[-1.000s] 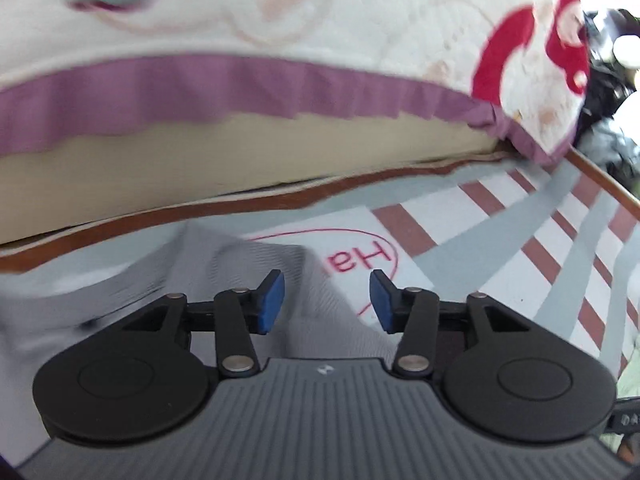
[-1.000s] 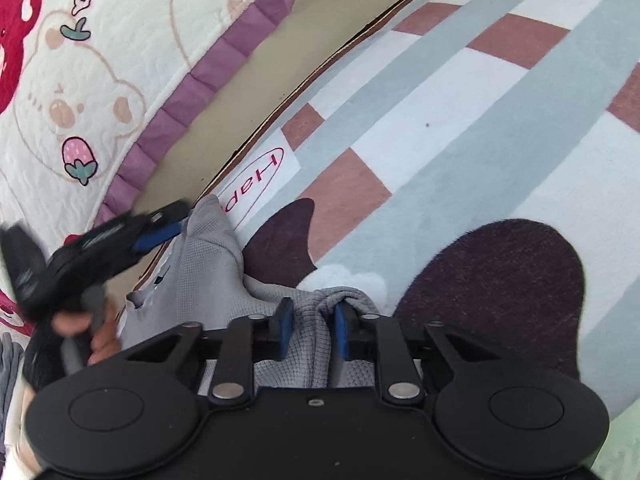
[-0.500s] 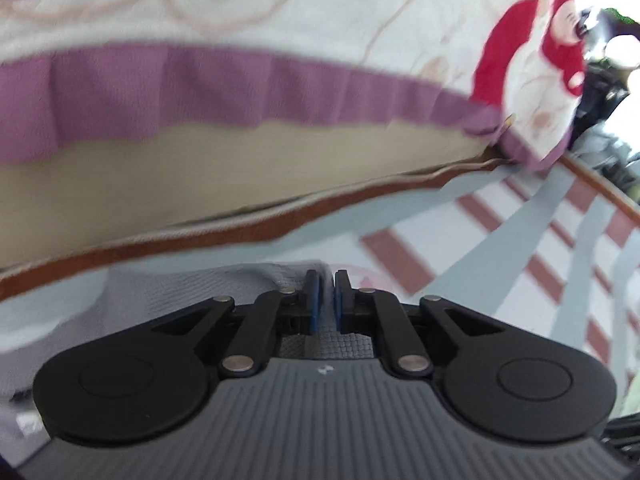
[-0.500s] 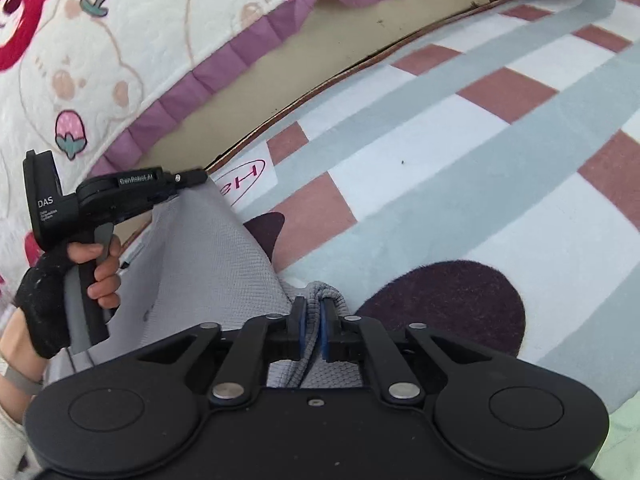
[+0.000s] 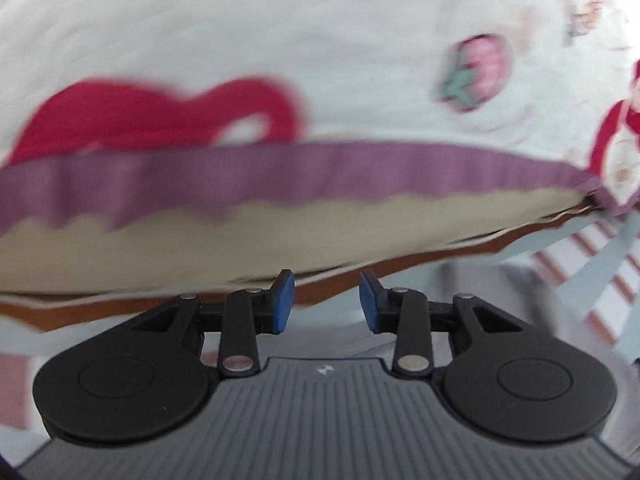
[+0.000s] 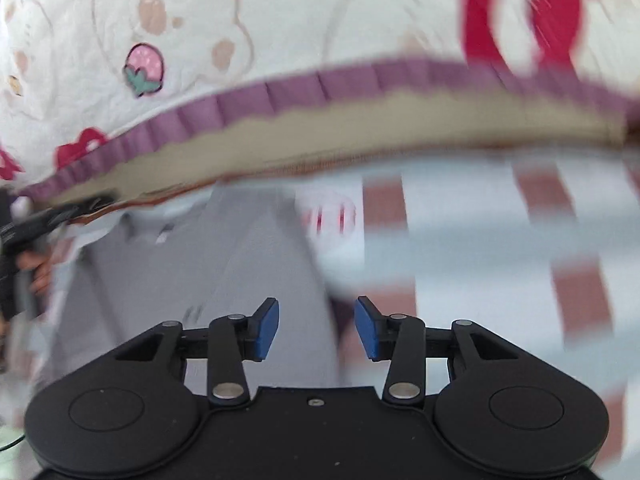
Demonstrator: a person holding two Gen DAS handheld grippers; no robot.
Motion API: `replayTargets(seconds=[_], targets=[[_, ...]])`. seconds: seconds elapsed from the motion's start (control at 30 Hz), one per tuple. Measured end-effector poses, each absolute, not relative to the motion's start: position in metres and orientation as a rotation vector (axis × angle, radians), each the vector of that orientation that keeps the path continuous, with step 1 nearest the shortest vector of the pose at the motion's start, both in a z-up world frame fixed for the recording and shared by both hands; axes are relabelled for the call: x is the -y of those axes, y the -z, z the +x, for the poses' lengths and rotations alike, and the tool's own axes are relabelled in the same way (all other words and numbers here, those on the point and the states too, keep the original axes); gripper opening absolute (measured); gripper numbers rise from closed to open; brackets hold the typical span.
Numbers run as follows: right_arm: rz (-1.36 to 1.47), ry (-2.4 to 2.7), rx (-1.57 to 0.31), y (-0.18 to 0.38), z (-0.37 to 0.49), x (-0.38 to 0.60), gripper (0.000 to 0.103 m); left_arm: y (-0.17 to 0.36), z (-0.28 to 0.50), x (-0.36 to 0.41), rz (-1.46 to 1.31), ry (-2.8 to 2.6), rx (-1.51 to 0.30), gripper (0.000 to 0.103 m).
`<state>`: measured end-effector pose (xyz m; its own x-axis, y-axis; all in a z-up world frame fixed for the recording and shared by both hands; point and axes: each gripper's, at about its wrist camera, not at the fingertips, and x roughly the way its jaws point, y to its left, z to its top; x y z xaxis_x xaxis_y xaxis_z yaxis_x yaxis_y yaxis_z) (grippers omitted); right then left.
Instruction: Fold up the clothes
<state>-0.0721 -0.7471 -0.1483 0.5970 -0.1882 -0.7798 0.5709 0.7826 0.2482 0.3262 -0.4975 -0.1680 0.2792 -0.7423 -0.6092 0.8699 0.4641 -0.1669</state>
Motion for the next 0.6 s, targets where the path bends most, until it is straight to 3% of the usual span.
replayTargets(seconds=[0.07, 0.4, 0.47, 0.5, 0.53, 0.6], targets=[[0.499, 0.471, -0.814, 0.152, -0.033, 0.758, 0.047, 0.176, 0.333, 0.489, 0.251, 1.086, -0.731, 0.042], [0.611, 0.597, -0.861, 0.219, 0.071, 0.799, 0.049, 0.2, 0.348, 0.452, 0.265, 1.06, -0.828, 0.053], [0.62, 0.554, -0.849, 0.228, 0.073, 0.797, 0.014, 0.207, 0.35, 0.453, 0.279, 1.059, -0.854, 0.044], [0.604, 0.533, -0.846, 0.23, 0.074, 0.795, 0.011, 0.206, 0.348, 0.455, 0.311, 1.084, -0.848, 0.017], [0.55, 0.546, -0.851, 0.229, 0.076, 0.791, 0.01, 0.205, 0.346, 0.456, 0.339, 1.089, -0.836, 0.0], [0.468, 0.58, -0.841, 0.223, 0.078, 0.785, 0.01, 0.201, 0.342, 0.457, 0.385, 1.039, -0.787, 0.0]])
